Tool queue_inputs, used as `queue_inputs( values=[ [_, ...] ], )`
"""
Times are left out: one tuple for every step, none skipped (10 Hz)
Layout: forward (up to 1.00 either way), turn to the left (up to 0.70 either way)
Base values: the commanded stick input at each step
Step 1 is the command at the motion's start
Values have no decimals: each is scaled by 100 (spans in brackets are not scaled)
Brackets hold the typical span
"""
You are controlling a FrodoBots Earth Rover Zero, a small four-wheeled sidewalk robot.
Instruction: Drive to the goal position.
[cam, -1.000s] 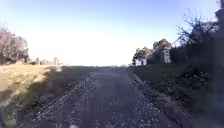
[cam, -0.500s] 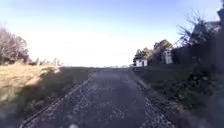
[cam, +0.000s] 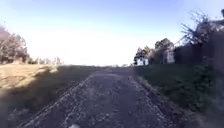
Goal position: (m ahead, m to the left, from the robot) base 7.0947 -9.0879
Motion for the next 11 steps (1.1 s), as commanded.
queue_inputs(
  values=[
    [85,4],
    [85,2],
    [85,0],
    [85,0],
    [85,0],
    [85,0],
    [85,0],
    [85,0],
    [85,0],
    [84,0],
    [83,0]
  ],
)
